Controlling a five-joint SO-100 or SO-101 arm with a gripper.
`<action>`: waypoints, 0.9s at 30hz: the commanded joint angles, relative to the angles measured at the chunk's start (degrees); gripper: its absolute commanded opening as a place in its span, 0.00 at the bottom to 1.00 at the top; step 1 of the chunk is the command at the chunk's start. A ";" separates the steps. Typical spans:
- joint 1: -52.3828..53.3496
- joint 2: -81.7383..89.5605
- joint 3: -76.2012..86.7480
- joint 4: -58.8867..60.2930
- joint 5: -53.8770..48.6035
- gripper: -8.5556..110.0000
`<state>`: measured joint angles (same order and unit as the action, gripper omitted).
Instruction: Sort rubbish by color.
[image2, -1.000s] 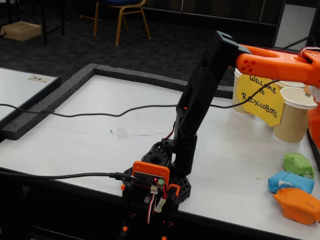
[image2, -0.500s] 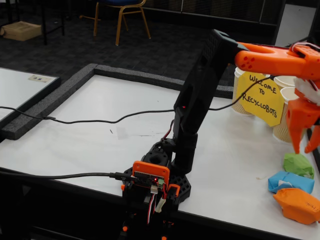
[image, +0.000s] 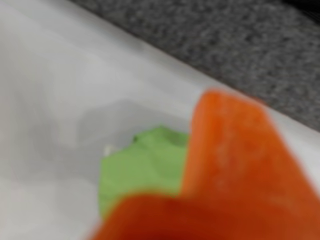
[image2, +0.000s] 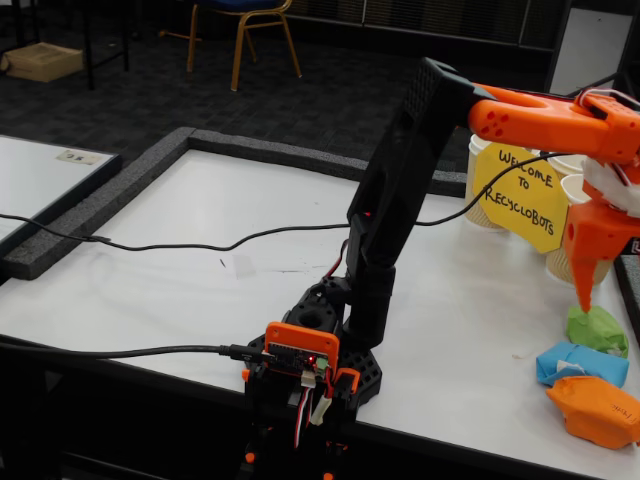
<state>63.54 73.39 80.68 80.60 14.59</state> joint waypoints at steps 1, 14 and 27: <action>1.93 11.16 -1.58 2.20 0.88 0.29; 3.78 9.76 5.89 -0.09 0.79 0.28; 2.99 6.33 3.96 -7.73 0.79 0.07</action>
<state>65.57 73.39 88.77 74.53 14.59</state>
